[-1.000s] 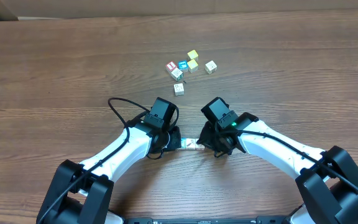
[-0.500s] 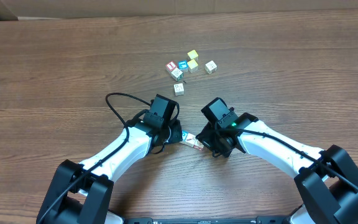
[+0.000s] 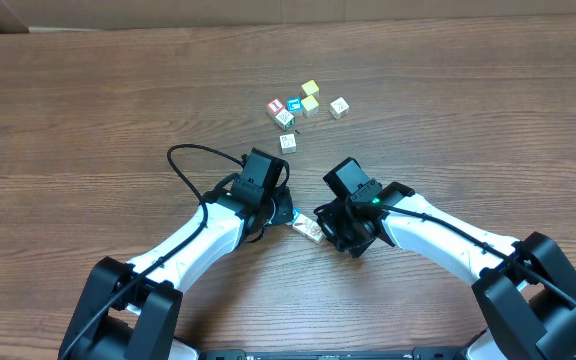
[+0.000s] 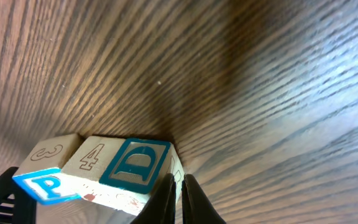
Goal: Flip 3 blocks
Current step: 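Rotate the held row, left gripper moving back, right gripper forward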
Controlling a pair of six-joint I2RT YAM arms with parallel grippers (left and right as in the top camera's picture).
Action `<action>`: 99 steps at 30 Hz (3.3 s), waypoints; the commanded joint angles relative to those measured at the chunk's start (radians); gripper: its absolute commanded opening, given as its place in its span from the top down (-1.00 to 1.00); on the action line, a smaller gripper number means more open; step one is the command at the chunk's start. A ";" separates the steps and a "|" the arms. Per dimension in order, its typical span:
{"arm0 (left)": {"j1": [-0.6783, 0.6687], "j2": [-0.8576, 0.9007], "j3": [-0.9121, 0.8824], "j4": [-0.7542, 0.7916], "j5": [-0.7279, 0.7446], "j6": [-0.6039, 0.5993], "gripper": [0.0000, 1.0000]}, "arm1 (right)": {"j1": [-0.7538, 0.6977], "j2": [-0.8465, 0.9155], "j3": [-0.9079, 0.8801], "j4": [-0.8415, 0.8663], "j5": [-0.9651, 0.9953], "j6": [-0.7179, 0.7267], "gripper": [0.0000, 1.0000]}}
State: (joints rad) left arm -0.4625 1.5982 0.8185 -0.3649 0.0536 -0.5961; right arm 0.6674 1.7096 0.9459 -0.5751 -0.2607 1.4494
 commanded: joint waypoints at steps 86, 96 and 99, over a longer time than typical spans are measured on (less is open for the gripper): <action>0.153 0.320 0.348 -0.323 0.307 0.392 0.92 | 0.092 -0.058 -0.052 0.029 0.238 -0.248 0.93; 0.153 0.321 0.348 -0.338 0.336 0.419 0.92 | 0.106 -0.058 -0.052 0.029 0.223 -0.245 0.92; 0.153 0.321 0.348 -0.345 0.337 0.430 0.92 | 0.110 -0.058 -0.052 0.029 0.223 -0.245 0.92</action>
State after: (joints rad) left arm -0.3061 1.9129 1.1633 -0.7048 0.3679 -0.2020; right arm 0.7681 1.6741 0.9020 -0.5499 -0.0448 1.2011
